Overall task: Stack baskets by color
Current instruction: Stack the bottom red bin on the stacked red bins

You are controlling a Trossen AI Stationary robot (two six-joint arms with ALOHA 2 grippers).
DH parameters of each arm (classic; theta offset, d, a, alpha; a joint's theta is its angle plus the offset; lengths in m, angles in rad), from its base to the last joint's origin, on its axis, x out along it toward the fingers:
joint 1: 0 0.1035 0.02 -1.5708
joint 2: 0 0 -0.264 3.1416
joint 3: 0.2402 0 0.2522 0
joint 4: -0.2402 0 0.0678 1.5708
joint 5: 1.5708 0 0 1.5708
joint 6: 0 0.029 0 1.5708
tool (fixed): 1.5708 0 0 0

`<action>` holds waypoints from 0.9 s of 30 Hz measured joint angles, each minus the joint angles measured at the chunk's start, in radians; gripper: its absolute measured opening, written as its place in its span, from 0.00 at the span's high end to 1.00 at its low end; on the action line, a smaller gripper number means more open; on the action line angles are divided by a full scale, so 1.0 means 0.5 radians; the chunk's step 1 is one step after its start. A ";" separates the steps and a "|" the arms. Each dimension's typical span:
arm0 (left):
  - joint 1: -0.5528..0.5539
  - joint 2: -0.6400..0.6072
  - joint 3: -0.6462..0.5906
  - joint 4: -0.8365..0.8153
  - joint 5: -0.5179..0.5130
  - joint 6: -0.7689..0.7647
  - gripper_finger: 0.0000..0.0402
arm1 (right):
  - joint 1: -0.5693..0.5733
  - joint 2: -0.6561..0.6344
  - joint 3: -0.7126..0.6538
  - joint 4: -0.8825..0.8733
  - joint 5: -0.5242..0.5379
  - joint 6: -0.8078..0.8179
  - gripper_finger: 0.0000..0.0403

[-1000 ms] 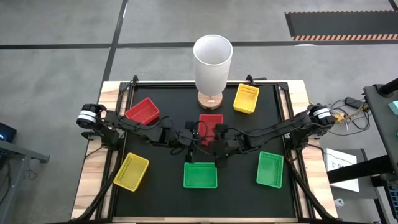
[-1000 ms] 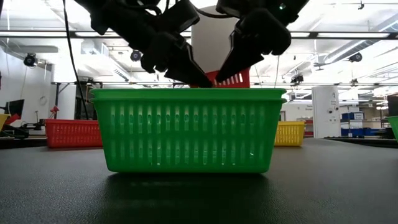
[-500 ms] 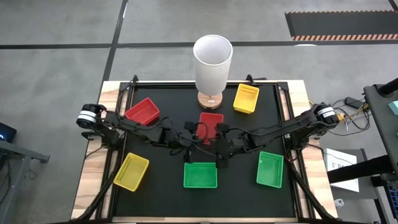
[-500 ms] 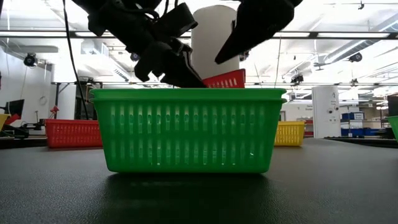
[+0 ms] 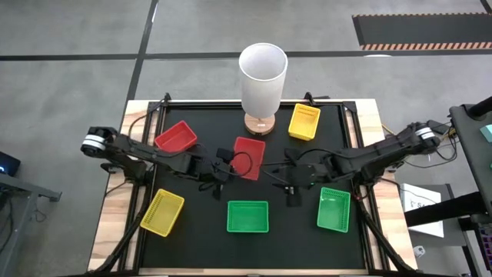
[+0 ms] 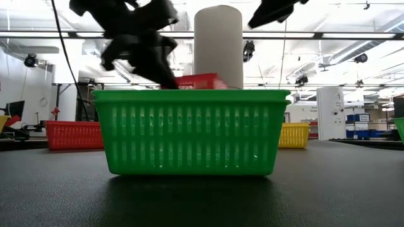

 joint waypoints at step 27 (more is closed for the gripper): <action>-0.033 -0.304 -0.406 -0.824 0.111 0.083 1.00 | 0.219 -0.425 -0.765 0.525 0.016 0.314 0.59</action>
